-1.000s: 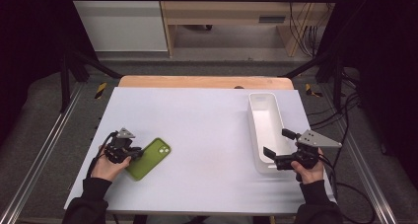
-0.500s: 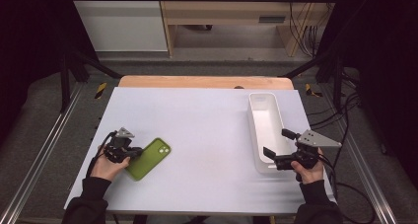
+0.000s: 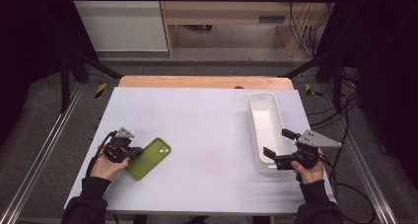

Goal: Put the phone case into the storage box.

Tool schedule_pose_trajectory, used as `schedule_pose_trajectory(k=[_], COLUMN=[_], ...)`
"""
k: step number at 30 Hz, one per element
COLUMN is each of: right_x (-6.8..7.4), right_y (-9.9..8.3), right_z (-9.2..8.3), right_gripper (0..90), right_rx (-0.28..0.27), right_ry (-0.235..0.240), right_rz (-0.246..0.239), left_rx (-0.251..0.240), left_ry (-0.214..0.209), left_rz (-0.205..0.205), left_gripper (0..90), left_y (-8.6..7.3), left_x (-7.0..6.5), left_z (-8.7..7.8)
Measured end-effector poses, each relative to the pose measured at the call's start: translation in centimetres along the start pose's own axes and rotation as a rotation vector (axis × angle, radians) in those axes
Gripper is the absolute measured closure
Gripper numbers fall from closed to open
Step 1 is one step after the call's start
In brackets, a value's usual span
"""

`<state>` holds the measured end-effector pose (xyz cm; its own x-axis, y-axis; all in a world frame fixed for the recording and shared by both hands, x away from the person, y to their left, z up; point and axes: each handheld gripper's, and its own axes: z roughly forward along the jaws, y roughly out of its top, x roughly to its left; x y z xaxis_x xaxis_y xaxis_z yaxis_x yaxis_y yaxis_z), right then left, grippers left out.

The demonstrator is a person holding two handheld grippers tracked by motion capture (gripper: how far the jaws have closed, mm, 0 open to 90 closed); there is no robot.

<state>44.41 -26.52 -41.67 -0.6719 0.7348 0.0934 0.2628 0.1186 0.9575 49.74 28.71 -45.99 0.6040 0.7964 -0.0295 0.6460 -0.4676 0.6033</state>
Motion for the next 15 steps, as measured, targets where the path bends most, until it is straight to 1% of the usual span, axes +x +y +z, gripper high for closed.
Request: schedule_pose_trajectory(k=[8,12,15], right_x=[0.01,-0.01,0.01], right_y=[-0.01,-0.03,-0.02], right_z=[0.02,0.05,0.04], right_gripper=[0.4,0.4,0.4], right_rx=[0.000,0.002,0.002], right_ry=[0.000,0.002,0.002], right_rz=[0.000,-0.002,0.000], left_rx=[0.003,-0.001,-0.013], left_ry=[-0.001,-0.002,-0.003], left_rz=[0.007,0.012,0.018], left_gripper=[86.8,86.9,86.9], left_y=[0.01,0.03,0.17], left_x=[-0.08,-0.13,-0.32], left_z=[-0.09,-0.19,-0.41])
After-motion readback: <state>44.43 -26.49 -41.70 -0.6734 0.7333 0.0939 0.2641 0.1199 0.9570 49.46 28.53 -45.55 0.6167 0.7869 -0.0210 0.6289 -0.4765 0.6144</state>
